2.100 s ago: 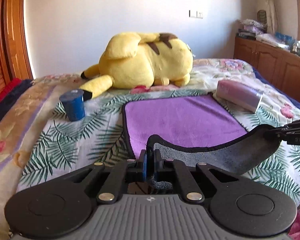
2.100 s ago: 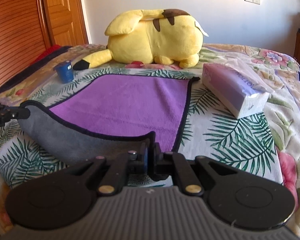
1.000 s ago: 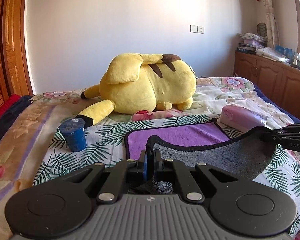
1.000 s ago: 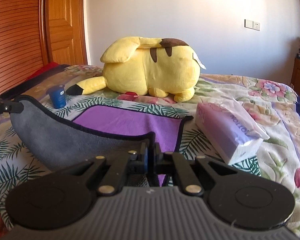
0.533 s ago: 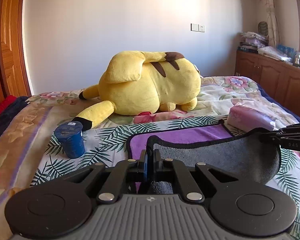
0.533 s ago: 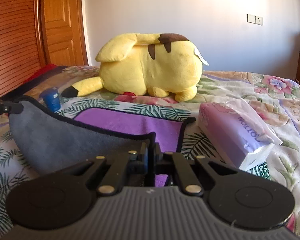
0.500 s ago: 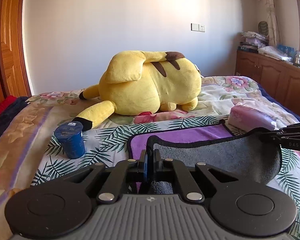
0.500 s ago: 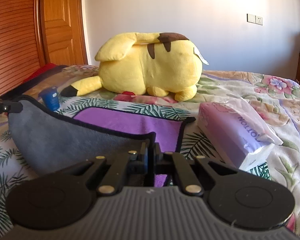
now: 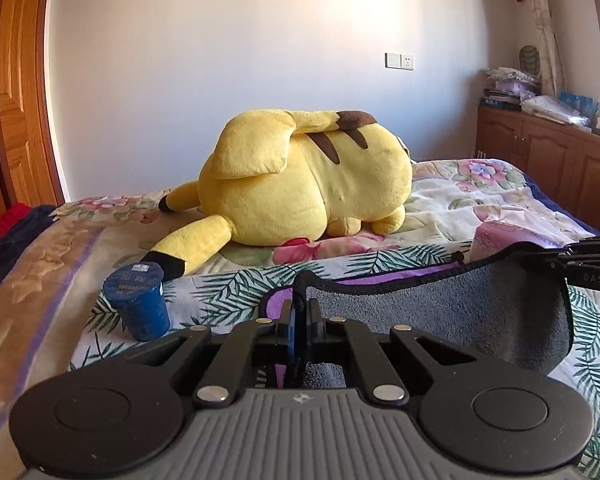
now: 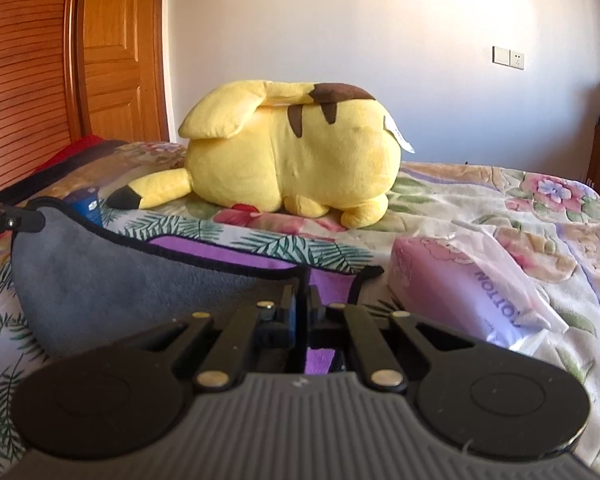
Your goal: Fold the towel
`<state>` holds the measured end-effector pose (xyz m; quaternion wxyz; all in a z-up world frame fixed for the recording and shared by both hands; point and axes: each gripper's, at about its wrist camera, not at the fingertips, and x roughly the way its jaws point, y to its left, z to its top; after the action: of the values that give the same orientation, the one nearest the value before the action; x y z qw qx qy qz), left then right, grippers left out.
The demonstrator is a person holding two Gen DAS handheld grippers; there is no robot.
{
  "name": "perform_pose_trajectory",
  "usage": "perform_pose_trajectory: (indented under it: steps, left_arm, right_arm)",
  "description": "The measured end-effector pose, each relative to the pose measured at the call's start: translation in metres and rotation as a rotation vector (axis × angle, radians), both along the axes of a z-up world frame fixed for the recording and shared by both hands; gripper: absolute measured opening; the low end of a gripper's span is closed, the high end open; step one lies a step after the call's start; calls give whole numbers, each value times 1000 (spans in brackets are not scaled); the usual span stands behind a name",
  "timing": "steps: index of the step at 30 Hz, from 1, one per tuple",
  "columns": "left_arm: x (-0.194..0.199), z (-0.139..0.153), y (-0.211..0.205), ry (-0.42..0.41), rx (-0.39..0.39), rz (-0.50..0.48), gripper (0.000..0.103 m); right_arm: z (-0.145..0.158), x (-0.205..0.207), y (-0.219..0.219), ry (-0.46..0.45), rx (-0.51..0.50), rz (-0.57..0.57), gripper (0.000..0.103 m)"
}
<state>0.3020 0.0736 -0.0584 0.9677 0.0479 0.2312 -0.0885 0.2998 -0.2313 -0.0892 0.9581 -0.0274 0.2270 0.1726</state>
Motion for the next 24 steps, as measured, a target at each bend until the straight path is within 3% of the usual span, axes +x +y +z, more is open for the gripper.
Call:
perform_pose_trajectory:
  steps: [24]
  left_arm:
    - [65, -5, -9, -38, 76, 24, 5]
  right_arm:
    - [-3, 55, 7, -79, -43, -28, 5]
